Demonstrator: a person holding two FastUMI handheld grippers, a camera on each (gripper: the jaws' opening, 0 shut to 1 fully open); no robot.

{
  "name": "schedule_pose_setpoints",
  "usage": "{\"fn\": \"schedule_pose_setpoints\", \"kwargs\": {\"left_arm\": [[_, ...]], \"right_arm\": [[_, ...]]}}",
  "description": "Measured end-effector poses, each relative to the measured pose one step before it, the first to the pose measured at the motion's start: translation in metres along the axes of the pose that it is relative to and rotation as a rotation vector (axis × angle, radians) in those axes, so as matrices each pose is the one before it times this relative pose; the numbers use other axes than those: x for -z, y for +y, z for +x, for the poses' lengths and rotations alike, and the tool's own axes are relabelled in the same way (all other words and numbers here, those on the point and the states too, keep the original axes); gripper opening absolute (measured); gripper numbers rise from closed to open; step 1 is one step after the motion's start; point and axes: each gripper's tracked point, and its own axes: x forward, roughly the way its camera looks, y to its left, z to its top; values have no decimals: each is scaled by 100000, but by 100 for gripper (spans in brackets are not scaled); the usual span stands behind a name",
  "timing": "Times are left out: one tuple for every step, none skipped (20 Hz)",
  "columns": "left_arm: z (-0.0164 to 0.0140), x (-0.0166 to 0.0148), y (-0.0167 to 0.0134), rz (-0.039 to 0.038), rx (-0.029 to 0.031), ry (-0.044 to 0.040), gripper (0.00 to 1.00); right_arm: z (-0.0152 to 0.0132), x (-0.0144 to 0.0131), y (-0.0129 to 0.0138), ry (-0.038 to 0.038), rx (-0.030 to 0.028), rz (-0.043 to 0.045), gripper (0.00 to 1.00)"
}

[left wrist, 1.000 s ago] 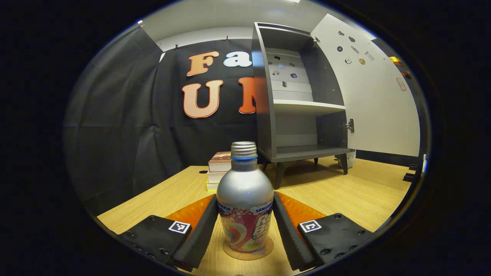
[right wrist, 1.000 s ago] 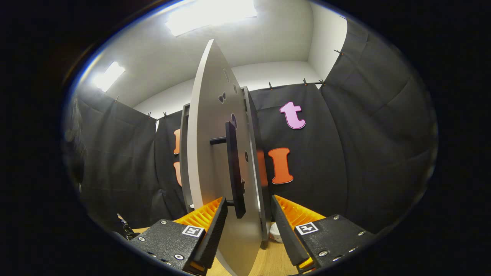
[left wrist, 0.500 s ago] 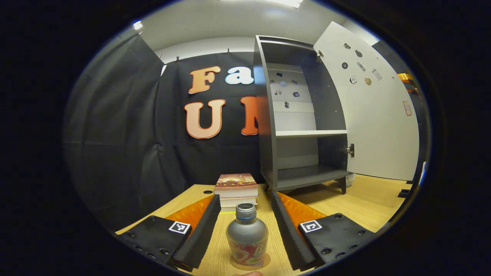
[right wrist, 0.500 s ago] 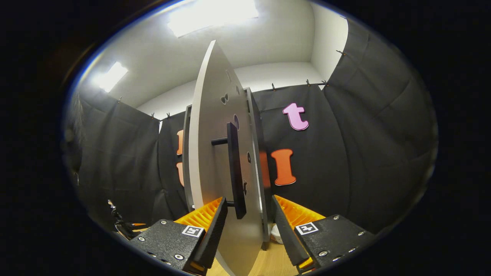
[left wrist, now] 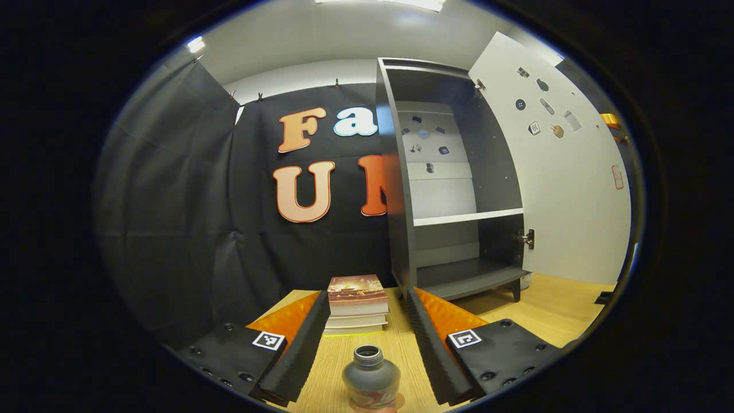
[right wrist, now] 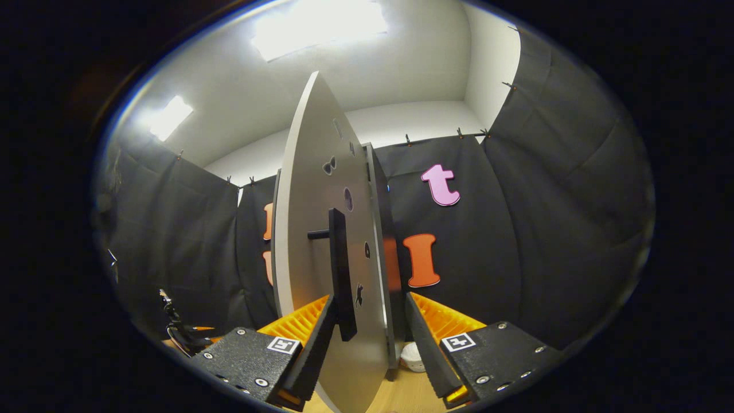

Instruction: Open the cabinet door with the right hand, grasp the bottle in the cabinet with the left hand and place it on the coaster, then close the cabinet door with the right hand.

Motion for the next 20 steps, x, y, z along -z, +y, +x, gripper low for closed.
{"fn": "schedule_pose_setpoints", "kwargs": {"left_arm": [[198, -485, 98, 281, 179, -683, 89], [194, -609, 317, 14, -690, -1158, 89], [197, -344, 399, -173, -737, -517, 88], [232, -289, 356, -263, -245, -205, 88], [153, -204, 253, 26, -193, -119, 88], [172, -260, 193, -224, -169, 11, 88], [323, -266, 86, 337, -88, 30, 88], [206, -413, 202, 892, -408, -616, 88], [147, -386, 369, 939, -856, -857, 88], [45, -259, 395, 502, -655, -492, 88], [-76, -102, -18, 156, 177, -293, 88], [41, -188, 89, 190, 41, -199, 87], [-13, -144, 352, 520, -216, -98, 88], [-10, -230, 336, 489, -503, -568, 88], [65, -82, 315, 154, -522, -377, 88], [-14, 13, 156, -289, -49, -99, 88], [85, 93, 151, -663, -5, 331, 88], [187, 112, 140, -602, 133, 438, 88], [131, 57, 236, -313, -150, 270, 88], [86, -3, 282, -139, -183, 99, 88]], "right_arm": [[-60, 257, 34, 1798, -498, 1053, 75], [-292, 52, 290, 1192, -1152, 702, 80], [-487, -283, 380, -65, -1366, -622, 80], [-477, -1025, 37, -1604, -333, -1443, 76], [-340, -694, -168, -1417, 322, -1754, 75], [-213, -482, -192, -1356, 399, -1648, 75], [21, -203, -284, -235, 1062, -1845, 75], [163, 299, -248, 1288, 1172, -2247, 75], [273, 176, -145, 403, 1599, -2096, 75], [411, -114, -46, 387, 909, -1598, 75], [303, 76, 215, 925, 58, -938, 75], [351, 262, 366, 1270, -627, -357, 75], [273, 75, 104, 1164, -351, -553, 75], [45, -45, -43, 45, 783, -940, 75], [0, -220, -241, -366, 1535, -1664, 75], [-68, -429, -7, -1616, 1027, -1355, 76], [47, -593, 165, -1526, 694, -1014, 76], [-72, -345, 62, -757, 91, -64, 77], [-52, -171, 94, -284, -183, 423, 77], [-132, -25, -26, 346, 360, -139, 77]]}}
